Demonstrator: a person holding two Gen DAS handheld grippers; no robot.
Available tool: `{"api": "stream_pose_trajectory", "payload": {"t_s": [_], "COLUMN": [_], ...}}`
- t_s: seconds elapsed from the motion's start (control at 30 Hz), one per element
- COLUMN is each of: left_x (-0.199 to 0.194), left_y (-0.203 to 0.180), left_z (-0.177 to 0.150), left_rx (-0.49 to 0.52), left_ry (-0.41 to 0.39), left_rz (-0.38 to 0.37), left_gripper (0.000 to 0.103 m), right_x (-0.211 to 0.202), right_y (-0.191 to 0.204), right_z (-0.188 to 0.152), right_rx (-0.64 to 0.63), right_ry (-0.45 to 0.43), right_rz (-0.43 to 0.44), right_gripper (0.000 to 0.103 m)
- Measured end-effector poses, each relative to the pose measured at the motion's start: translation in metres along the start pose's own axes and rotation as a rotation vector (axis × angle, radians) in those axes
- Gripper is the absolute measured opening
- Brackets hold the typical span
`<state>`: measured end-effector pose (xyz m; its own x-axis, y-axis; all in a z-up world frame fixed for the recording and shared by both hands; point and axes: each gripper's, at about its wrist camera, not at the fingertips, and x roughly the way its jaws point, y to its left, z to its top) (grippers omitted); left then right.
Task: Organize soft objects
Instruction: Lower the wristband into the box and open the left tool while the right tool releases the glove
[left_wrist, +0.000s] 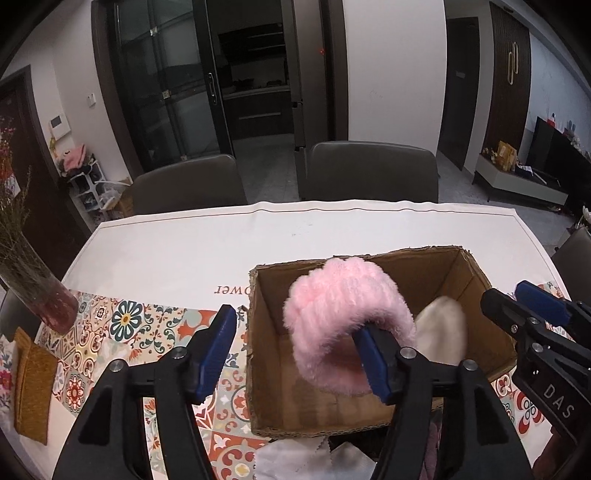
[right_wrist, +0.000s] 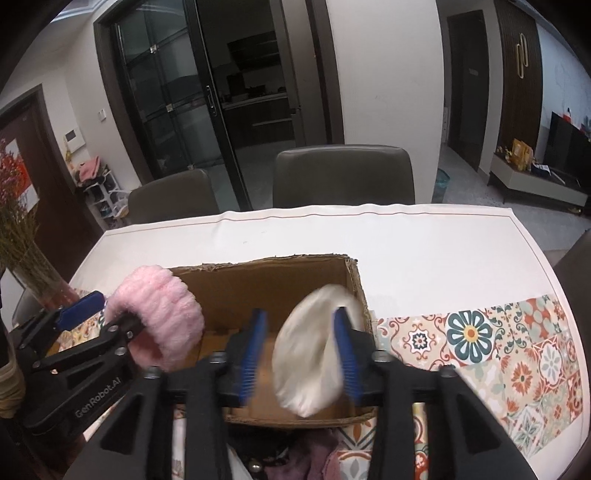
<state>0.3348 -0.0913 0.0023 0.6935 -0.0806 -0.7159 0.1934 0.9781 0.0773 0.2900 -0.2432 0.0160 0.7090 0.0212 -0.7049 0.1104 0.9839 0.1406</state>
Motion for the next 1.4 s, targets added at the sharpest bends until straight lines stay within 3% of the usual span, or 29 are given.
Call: {"api": "stream_pose_trajectory", "payload": {"t_s": [0.13,0.23,0.5,0.6,1.17,1.4], "left_x": [-0.004,-0.007,-0.024,-0.028,-0.005,-0.006], "left_y": [0.002,0.004,0.005,0.003,-0.016,-0.016], "left_z": [-0.001,0.000,0.000,-0.001,-0.016,-0.019], "left_rx": [-0.005,-0.016,-0.018,-0.012,0.053,0.054], "left_ry": [0.002,0.004,-0.014,-0.014,0.101,0.097], "left_rz": [0.012,0.021,0.040,0.038,0.043,0.051], "left_gripper": [0.070,0.080,0.088,0.098,0.099,0.099], "right_x": [-0.008,-0.014,-0.030,-0.037,-0.025,-0.024], "right_y": [0.002,0.004,0.005,0.004,-0.014,-0.015], "right_z": [0.000,-0.001,-0.002,-0.002,-0.015,-0.021], "right_rx": [0.001,0.001,0.002,0.000,0.029,0.039], "right_ry": [-0.018,-0.025,-0.047,-0.051,0.008,0.020], "right_rz": [-0.008,-0.010,-0.009,-0.011,-0.024,-0.019], "right_gripper": [0.054,0.057,0.058,0.058,0.058,0.058]}}
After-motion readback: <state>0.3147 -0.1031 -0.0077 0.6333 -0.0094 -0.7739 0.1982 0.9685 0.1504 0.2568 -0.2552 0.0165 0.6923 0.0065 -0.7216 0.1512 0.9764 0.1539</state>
